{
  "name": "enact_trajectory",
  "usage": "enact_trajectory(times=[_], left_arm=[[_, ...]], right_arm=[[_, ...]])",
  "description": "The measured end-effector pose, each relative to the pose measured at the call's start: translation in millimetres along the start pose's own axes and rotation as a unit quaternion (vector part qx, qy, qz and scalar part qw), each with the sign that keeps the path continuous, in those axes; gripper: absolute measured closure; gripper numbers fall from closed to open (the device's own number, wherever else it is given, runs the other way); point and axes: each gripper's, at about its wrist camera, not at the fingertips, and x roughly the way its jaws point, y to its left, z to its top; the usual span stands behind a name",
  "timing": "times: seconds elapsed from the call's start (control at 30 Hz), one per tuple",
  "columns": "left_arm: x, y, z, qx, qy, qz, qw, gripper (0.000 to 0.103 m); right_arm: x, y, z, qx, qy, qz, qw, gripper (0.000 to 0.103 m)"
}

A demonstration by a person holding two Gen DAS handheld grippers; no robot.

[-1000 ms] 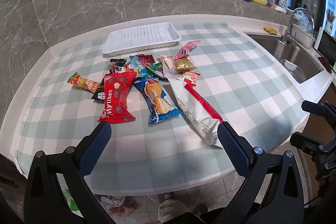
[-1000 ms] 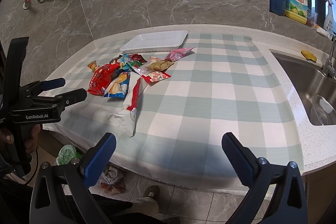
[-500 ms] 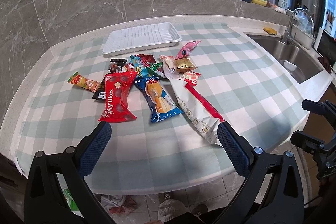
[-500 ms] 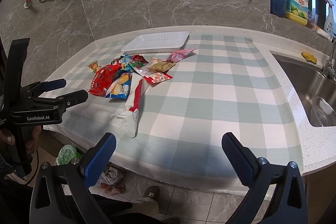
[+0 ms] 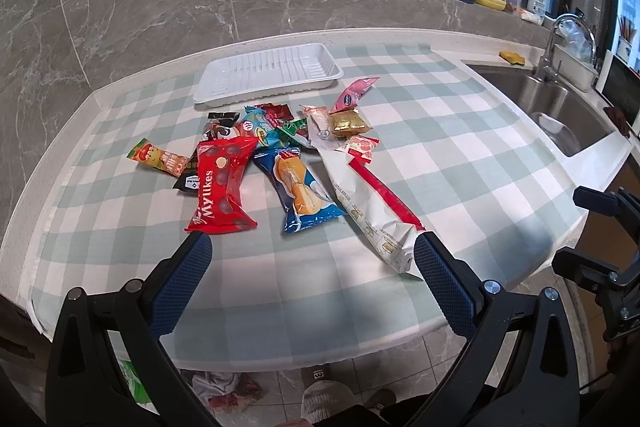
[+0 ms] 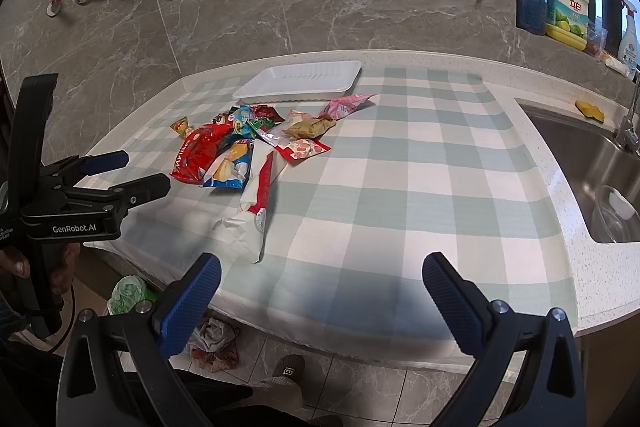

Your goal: Organize snacks

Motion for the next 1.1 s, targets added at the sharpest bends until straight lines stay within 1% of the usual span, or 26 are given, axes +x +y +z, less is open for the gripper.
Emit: enact_trajectory(times=[1.1], left_arm=[[0.5, -0.2, -0.2, 0.0, 0.001, 0.0, 1.0, 0.001]], right_arm=[[1.3, 3.1, -0.8, 0.0, 0.0, 0.0, 1.0, 0.0]])
